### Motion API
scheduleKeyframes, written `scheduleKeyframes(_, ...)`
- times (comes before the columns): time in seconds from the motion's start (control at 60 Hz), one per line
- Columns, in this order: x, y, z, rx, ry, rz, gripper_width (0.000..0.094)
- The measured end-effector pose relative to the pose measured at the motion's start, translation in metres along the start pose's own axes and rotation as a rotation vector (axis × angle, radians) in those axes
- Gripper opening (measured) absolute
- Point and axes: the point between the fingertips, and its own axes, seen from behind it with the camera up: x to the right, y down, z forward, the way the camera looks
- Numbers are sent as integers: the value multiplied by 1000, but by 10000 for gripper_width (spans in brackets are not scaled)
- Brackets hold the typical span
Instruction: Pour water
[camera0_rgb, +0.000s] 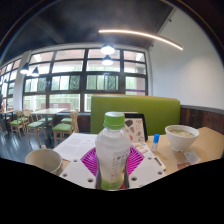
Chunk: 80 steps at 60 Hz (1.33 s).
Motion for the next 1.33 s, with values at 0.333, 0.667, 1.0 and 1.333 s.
scheduleKeyframes(0.333, 2, 5, 7, -65, 6, 4, 345)
scheduleKeyframes(0.667, 2, 12, 12, -149, -7, -19, 539)
scheduleKeyframes(1.0, 15, -2, -116, -164, -29, -62, 825)
scheduleKeyframes(1.333, 18, -12, -317, -60, -60, 43, 825)
